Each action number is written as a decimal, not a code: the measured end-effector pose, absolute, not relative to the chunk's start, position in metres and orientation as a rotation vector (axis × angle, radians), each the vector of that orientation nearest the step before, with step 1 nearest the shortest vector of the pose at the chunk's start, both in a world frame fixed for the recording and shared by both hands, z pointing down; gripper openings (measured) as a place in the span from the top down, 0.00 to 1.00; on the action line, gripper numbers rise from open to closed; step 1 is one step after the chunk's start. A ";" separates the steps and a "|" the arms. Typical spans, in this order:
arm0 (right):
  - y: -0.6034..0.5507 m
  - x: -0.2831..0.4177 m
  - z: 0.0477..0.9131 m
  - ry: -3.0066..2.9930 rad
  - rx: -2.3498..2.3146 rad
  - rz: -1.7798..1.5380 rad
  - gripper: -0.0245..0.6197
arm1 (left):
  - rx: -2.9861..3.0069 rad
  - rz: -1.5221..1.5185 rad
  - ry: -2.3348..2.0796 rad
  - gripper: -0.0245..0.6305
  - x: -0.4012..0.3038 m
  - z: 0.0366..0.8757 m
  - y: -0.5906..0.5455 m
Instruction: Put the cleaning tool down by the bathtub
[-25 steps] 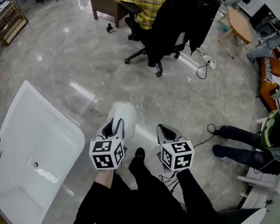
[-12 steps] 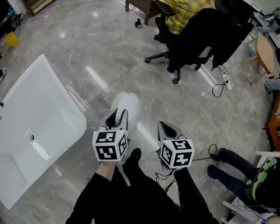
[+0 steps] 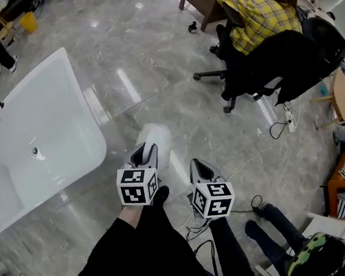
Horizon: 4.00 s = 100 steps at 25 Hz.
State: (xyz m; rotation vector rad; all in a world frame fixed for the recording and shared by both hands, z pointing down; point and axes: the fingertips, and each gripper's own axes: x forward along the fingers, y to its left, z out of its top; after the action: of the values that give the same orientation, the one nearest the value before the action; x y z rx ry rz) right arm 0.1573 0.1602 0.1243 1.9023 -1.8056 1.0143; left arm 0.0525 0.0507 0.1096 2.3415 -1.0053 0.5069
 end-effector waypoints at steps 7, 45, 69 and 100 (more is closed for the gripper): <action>0.118 0.163 0.167 -1.783 1.799 1.024 0.96 | 2.253 0.532 -1.088 0.81 0.046 0.171 0.000; -0.102 0.167 0.555 -2.024 1.521 0.843 0.96 | 2.161 0.330 -1.414 0.81 0.020 0.578 -0.170; -0.128 0.157 0.640 -2.111 1.418 0.681 0.96 | 2.131 0.409 -1.564 0.81 -0.006 0.720 -0.183; -0.119 0.109 0.740 -2.051 1.198 0.731 0.96 | 2.141 0.469 -1.546 0.81 -0.006 0.763 -0.197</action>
State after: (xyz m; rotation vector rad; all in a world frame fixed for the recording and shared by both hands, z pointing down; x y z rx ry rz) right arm 0.1091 -0.1191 0.7401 1.1976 -2.0512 0.7309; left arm -0.0057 -0.1971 0.7630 2.1409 -1.5461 0.4695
